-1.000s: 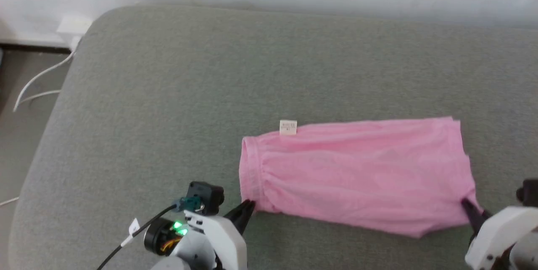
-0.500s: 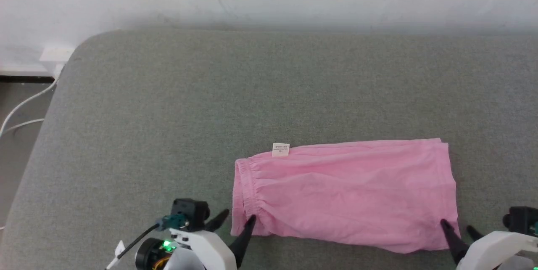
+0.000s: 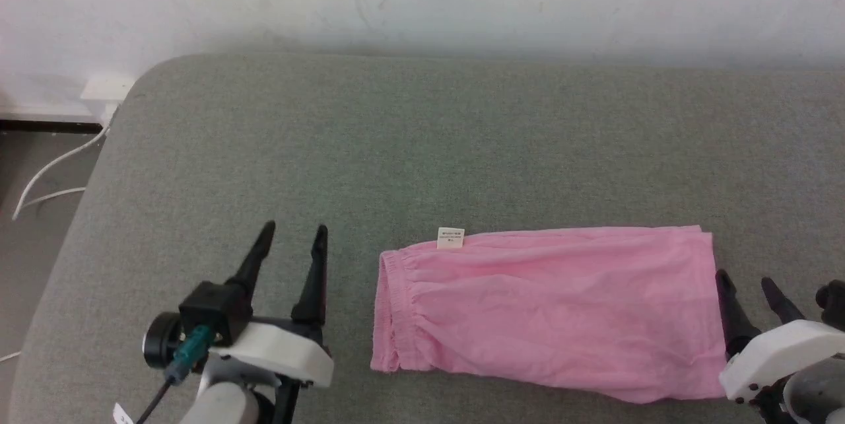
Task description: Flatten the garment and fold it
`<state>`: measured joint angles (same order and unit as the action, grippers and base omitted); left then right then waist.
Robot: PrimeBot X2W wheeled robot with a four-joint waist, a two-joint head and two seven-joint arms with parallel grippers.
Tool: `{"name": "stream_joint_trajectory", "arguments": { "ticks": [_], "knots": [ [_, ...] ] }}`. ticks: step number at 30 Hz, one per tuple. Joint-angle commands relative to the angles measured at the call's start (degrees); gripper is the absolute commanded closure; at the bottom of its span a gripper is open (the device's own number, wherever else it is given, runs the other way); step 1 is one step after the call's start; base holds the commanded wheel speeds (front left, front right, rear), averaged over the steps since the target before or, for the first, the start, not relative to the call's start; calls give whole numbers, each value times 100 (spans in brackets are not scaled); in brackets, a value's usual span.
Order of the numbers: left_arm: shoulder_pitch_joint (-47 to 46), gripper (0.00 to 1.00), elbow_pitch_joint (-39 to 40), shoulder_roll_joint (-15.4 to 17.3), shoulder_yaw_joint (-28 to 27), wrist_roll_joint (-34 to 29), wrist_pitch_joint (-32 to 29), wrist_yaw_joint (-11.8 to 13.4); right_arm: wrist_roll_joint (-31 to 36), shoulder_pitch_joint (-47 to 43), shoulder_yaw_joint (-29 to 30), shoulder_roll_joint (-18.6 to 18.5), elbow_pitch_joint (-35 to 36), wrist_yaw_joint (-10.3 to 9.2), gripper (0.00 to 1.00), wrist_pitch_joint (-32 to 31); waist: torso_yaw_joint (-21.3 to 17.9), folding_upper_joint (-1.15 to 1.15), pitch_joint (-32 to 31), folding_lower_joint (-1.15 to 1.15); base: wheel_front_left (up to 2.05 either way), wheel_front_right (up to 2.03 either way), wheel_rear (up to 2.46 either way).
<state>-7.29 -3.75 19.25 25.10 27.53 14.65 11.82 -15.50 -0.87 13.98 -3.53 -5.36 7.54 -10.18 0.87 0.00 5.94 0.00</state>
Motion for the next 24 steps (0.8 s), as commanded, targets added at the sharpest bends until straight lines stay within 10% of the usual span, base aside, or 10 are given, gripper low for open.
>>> {"name": "stream_joint_trajectory", "arguments": {
  "ticks": [1,20,21,22,24],
  "knots": [
    [-165,0,91,-133,-202,-186,28,-2,32,135,-22,-41,-82,-5,0,59,36,0,38,0,0,0,0],
    [-185,0,-43,-1311,-1907,-1717,34,-887,-264,941,124,60,-1623,-5,0,-1813,16,0,157,0,0,0,0],
    [-179,0,-55,-1340,-1939,-1752,34,-917,-374,943,72,61,-1642,-5,18,-1898,21,0,155,0,0,0,0],
    [-172,0,-66,-1368,-1975,-1781,34,-943,-521,944,16,62,-1653,-5,57,-1967,24,0,157,0,0,0,0],
    [-155,0,-92,-1413,-2044,-1827,34,-994,-681,932,-71,63,-1638,-5,85,-2029,23,0,159,0,0,0,0]
  ]
}}
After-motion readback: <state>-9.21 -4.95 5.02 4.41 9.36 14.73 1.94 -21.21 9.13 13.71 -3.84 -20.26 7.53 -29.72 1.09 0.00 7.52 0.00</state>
